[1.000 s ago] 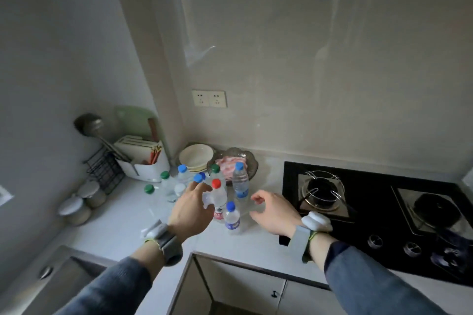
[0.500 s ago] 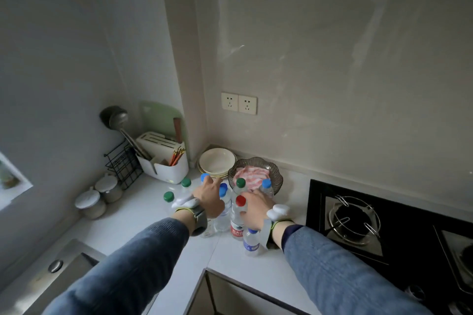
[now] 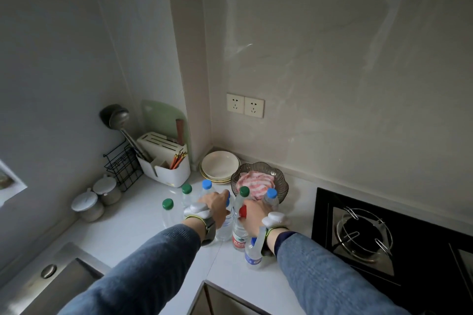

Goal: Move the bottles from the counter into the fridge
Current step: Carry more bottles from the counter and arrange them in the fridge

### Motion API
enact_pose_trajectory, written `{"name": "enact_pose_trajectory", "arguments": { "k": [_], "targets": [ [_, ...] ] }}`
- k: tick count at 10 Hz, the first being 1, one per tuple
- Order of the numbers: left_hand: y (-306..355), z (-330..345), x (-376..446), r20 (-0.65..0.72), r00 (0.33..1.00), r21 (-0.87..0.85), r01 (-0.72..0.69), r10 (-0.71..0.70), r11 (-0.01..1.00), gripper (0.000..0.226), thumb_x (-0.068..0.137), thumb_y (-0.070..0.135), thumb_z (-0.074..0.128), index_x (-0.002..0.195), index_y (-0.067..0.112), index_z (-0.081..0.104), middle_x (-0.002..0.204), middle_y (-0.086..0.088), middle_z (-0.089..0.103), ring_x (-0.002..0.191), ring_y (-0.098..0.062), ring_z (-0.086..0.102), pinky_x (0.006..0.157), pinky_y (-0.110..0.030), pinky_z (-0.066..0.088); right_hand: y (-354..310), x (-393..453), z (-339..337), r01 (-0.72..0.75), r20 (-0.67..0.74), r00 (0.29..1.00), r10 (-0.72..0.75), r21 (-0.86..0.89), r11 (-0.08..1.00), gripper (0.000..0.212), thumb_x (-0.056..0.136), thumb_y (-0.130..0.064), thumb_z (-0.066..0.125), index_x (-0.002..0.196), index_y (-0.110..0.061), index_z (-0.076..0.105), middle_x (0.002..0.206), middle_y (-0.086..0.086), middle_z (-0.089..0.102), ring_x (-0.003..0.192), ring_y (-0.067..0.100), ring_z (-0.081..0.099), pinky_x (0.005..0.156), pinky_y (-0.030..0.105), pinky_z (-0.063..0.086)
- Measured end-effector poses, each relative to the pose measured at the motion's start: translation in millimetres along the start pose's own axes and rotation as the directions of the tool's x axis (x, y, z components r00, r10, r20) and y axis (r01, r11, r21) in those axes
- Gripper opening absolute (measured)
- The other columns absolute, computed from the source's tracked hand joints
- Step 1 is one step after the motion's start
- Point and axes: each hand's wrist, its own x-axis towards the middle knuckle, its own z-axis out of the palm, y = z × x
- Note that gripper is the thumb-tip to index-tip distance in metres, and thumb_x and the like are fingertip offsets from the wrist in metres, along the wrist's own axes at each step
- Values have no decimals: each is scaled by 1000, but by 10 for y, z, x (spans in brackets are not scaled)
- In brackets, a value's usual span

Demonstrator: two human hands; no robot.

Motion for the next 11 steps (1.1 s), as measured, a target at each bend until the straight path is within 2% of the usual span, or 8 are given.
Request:
{"name": "enact_pose_trajectory", "arguments": {
  "k": [1,2,4,5,6,7,9,11],
  "targets": [
    [30,-7,12,-2,1000,17,-18,18,1000,30,94,18,65,118,24,48,93,-3,62,78,-25,63,72,-45,61,-149,-152,1,127,104,992,-73,-804,581,38,103,-29,54,132,-6,59,126,24,65,116,42,63,94,48,52],
    [44,-32,-53,3,999,17,-34,34,999,29,94,13,61,118,23,48,93,-4,62,79,-25,64,71,-41,60,-412,-270,100,-113,-104,994,45,-936,335,25,101,-21,52,124,-14,58,113,8,66,113,31,62,101,40,44],
    [96,-285,-277,-79,996,-48,-36,32,998,30,102,23,57,130,21,45,115,-7,64,92,-25,62,67,-35,46,-715,-417,164,-150,-177,984,-16,-876,459,30,100,-29,57,127,-18,56,118,9,65,110,35,63,88,38,48],
    [112,-539,-393,-114,992,-93,-72,62,993,27,100,23,57,125,19,48,109,-8,65,90,-27,63,72,-39,56,-898,-476,121,-123,-169,983,-76,-901,415,32,97,-35,60,125,-22,54,118,6,64,107,32,63,85,40,53],
    [155,-821,-535,-118,986,-83,-127,117,988,23,98,19,58,120,19,49,103,-7,63,86,-25,62,71,-38,57,-1174,-649,71,-98,-167,978,-123,-896,433,34,97,-35,62,128,-22,57,127,6,63,116,32,61,92,42,52],
    [200,-1111,-643,-184,966,-82,-197,179,977,21,98,20,57,117,19,49,105,-6,63,86,-25,61,73,-38,55,-1416,-827,-9,-80,-186,967,-172,-869,489,23,99,-36,61,119,-26,58,117,3,67,104,30,64,86,40,54],
    [505,-1609,-992,-254,917,-61,-332,307,941,21,99,32,54,115,20,47,104,-8,62,87,-32,60,78,-41,52,-1866,-1378,-204,-60,-229,946,-228,-818,572,28,101,-38,59,121,-20,51,119,11,64,101,32,60,83,40,49],
    [1144,-1746,-1282,-260,869,-29,-443,421,896,25,101,46,51,107,23,45,95,3,58,76,-22,57,71,-39,49,-1995,-2251,-557,-173,-407,881,-243,-753,635,28,101,-42,57,111,-18,50,108,7,66,93,28,57,76,37,43]
  ]
}}
